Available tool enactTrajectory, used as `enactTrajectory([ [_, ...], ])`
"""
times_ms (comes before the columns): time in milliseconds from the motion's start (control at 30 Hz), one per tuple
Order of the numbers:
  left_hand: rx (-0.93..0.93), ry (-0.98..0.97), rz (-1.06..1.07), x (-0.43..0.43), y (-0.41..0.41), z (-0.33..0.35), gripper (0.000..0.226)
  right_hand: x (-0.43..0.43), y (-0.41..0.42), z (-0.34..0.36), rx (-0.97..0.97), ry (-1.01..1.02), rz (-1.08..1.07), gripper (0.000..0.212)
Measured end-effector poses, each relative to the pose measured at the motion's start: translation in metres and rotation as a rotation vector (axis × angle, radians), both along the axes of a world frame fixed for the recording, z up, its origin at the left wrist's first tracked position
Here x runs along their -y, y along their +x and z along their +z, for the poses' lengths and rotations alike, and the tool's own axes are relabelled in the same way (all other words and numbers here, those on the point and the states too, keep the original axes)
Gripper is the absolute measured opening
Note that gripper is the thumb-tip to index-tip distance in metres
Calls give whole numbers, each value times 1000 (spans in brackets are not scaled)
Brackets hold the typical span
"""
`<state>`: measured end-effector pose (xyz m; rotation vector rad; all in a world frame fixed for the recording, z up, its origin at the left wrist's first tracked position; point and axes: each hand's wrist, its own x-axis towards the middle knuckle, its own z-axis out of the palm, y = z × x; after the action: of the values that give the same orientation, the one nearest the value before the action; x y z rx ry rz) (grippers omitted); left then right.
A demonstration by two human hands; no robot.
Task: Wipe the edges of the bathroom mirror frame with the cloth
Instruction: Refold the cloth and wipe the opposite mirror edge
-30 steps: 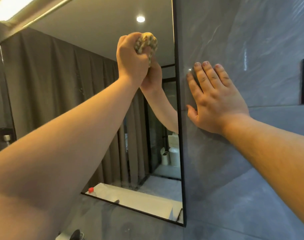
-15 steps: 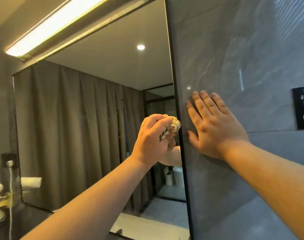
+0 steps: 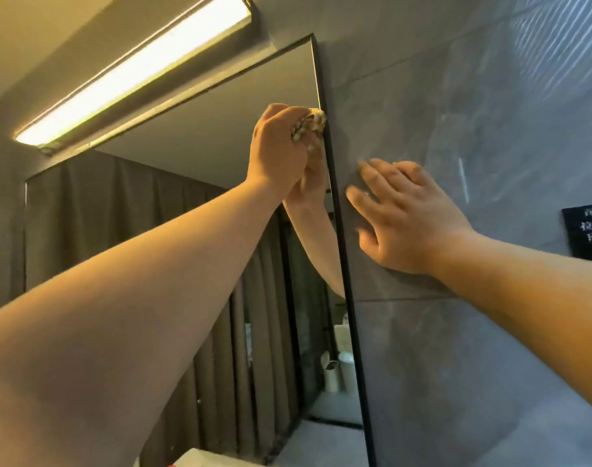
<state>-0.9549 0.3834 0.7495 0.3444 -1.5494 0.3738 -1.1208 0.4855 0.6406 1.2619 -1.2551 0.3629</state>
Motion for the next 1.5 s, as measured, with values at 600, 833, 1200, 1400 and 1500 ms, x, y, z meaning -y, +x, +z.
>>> enactTrajectory([
  [600, 43, -1, 187, -6, -5, 63, 30, -4, -1, 3, 7, 58, -29, 64],
  [833, 217, -119, 143, -1, 6, -30, 47, -6, -2, 1, -12, 39, -12, 64],
  [1200, -134, -9, 235, -10, 4, 75, 25, 2, -4, 0, 14, 20, 45, 65],
  [1400, -110, -42, 460, -8, 6, 90, 24, 4, -7, 1, -4, 9, 56, 64],
  [1500, -107, -36, 555, -1, 10, 91, 22, 4, -9, 0, -7, 1, 73, 64],
])
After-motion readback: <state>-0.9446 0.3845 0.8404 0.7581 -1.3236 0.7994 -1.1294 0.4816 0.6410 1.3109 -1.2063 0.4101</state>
